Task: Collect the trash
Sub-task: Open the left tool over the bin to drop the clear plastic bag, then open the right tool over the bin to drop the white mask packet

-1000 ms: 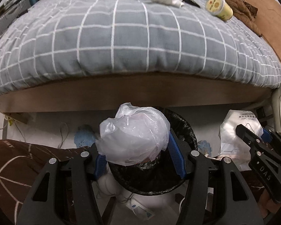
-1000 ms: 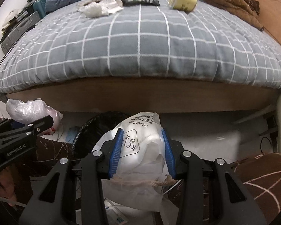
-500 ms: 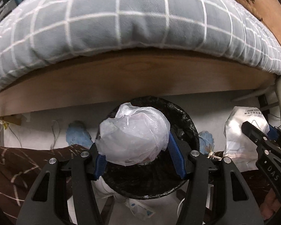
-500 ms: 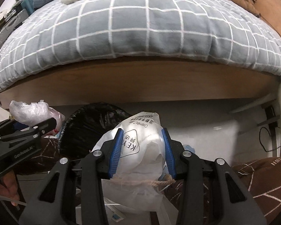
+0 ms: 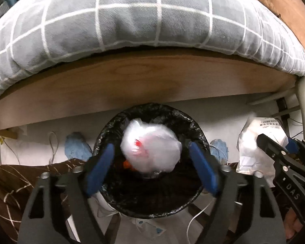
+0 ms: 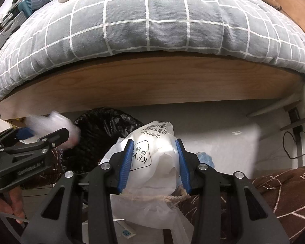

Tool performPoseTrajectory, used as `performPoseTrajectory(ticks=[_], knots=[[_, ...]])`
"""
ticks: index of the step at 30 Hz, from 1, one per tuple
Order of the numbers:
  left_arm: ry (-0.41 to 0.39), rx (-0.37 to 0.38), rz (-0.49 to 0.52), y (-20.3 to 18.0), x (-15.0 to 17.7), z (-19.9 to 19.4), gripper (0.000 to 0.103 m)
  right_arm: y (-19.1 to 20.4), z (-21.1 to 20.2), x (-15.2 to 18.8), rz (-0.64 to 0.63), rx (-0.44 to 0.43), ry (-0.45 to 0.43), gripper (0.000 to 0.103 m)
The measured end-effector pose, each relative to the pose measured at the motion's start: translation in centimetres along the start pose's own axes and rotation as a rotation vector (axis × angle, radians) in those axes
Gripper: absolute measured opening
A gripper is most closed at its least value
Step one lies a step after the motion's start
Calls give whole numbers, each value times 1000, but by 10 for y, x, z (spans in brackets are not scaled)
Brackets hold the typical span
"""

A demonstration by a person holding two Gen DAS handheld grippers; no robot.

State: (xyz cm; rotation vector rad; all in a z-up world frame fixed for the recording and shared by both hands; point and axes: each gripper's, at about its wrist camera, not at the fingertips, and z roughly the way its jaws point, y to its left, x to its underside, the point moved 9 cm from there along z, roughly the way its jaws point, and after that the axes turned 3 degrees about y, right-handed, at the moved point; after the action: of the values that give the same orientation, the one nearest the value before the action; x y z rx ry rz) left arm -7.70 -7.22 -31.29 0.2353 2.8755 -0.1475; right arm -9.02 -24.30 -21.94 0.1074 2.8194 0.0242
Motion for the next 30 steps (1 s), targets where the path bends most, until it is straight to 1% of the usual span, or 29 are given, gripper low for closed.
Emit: performPoseTrajectory(ticks=[3,6,10,15,19,22,23,27,30], knots=[[-13,-6,-6,6,-2,-4,88,6,3,-1,-10,-3,-5,40],[-25,-21,-14,22,2,-13,93,14,5,-3,-21,-8,-9,40],[-31,-35,-43,40,2,-19,97,34,7,-7,-64,-21,-13,40],[-62,-70,-74,64,0,-31,97,64,12,-12,-111,-43,-11,40],[-64,-84,-103,84,1,-38,97,86,14,-14,-141,-59,-4,40],[-65,-103,-113,96,2,-41,97,94,16,-14,-151,-66,-1,42],[-65,-103,-118,98,3,-40,97,104,17,-15,-167,-71,3,42],[-71,-121,-130,110,5,-45,97,112,16,-13,-193,-76,8,42],[-72,-118,-147,118,7,-46,97,119,17,-13,-205,-80,12,42]])
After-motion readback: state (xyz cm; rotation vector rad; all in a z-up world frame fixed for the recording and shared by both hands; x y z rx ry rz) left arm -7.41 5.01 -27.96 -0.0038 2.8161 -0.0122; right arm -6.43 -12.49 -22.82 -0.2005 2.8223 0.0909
